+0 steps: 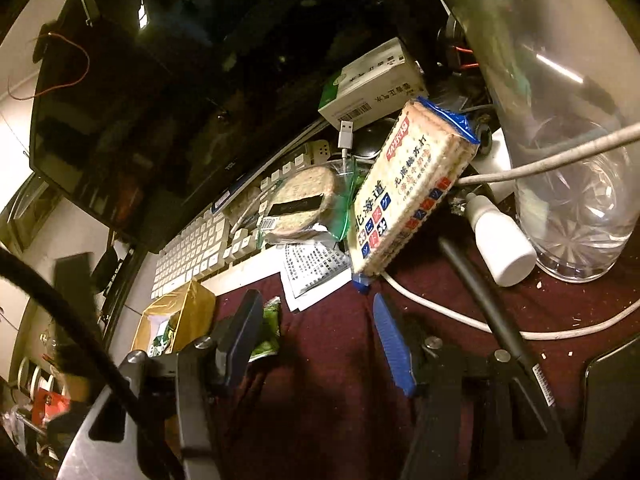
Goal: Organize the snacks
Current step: 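Grasp the green pea snack bag on the cloth with the left tool, then grasp the round cracker pack with the right tool while the left tool holds the green bag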
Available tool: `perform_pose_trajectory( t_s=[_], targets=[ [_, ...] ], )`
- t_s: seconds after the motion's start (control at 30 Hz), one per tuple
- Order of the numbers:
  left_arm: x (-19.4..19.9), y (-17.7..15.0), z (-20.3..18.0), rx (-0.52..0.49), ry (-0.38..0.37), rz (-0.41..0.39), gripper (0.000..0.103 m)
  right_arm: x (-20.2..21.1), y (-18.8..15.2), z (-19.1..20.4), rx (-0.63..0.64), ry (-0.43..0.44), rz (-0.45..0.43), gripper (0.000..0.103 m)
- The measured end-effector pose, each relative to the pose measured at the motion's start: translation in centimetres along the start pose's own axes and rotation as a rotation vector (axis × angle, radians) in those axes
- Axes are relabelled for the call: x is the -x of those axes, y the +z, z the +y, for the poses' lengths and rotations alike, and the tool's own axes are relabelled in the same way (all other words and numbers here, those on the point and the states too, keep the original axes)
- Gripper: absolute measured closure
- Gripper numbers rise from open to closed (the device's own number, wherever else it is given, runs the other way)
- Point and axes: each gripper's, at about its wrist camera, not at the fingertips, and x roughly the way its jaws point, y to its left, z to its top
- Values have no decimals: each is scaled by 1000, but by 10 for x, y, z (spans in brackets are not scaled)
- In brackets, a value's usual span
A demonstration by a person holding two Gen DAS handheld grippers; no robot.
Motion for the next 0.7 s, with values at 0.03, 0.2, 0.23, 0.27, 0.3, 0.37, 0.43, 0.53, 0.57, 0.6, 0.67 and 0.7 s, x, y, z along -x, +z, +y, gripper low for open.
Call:
perform_pose_trajectory(
  t_s=[0.03, 0.2, 0.23, 0.27, 0.3, 0.37, 0.43, 0.53, 0.57, 0.6, 0.67, 0.7],
  targets=[
    [-3, -2, 1, 4, -3, 8, 51, 0, 0, 0, 1, -1, 1, 44],
    [8, -17, 6, -35, 9, -7, 67, -1, -1, -1, -1, 8, 7, 44],
    [12, -21, 9, -37, 5, -6, 67, -1, -1, 0, 0, 11, 9, 44],
    [17, -27, 13, -29, -9, -10, 67, -1, -2, 0, 1, 11, 9, 44],
    [22, -31, 17, -20, -26, -18, 68, 0, -2, 0, 0, 11, 8, 44],
    [32, -43, 32, 6, -75, -32, 68, -1, -2, 1, -1, 18, 12, 44],
    [39, -55, 47, 18, -122, -34, 68, -3, -2, 2, -2, 32, 32, 44],
    [47, -72, 59, 25, -158, -51, 68, -6, 1, 10, 11, 45, 63, 44],
    [51, -77, 60, 16, -164, -53, 68, -5, 4, 16, 29, 42, 67, 44],
    [53, -79, 59, 18, -167, -55, 68, -5, 8, 23, 49, 31, 68, 44],
    [62, -85, 59, 11, -184, -63, 68, -7, 18, 37, 94, -11, 52, 40],
    [65, -85, 55, 17, -194, -70, 68, -9, 24, 42, 108, -34, 41, 35]
  ],
)
